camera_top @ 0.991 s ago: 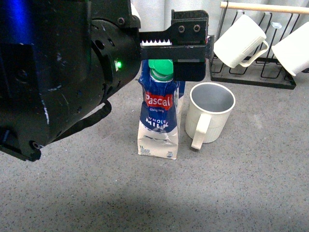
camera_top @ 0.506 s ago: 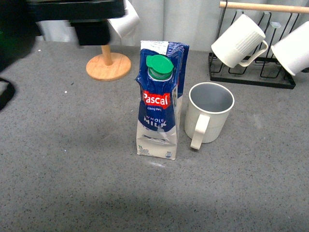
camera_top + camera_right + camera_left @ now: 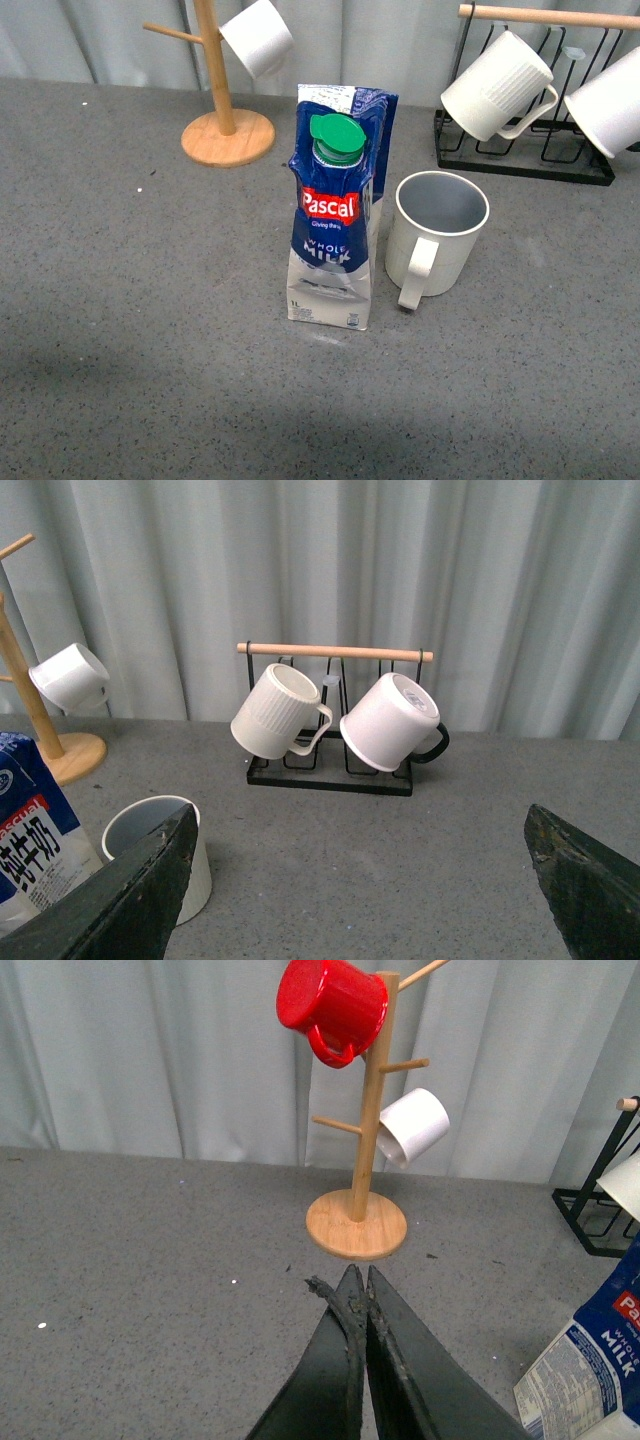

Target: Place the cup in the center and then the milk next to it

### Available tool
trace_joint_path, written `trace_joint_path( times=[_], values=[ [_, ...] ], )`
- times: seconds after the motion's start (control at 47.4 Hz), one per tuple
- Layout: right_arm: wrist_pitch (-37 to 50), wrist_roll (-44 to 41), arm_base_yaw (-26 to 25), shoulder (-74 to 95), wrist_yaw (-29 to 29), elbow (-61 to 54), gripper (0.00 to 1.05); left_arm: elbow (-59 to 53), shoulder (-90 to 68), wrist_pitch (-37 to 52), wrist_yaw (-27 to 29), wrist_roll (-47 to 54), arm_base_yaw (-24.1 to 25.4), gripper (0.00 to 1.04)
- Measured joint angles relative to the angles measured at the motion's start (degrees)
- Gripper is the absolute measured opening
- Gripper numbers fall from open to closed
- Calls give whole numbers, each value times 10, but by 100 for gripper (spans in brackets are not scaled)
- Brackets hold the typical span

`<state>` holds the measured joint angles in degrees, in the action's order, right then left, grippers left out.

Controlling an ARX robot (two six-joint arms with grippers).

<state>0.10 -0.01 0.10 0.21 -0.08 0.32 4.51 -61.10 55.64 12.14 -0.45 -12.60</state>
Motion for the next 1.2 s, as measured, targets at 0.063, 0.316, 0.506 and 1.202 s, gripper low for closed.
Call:
trace_joint_path(
  times=[0.063, 0.316, 0.506, 1.202],
  values=[
    [0, 0, 0, 0, 0, 0, 96, -7, 25, -19, -9, 0, 11, 4],
    [0, 0, 0, 0, 0, 0, 96, -28, 128, -98, -45, 0, 45, 4],
    [0, 0, 0, 0, 0, 0, 96, -34, 239, -194, -112, 0, 103, 4],
    [0, 0, 0, 0, 0, 0, 96, -34, 465, -408, -121, 0, 125, 4]
  ],
)
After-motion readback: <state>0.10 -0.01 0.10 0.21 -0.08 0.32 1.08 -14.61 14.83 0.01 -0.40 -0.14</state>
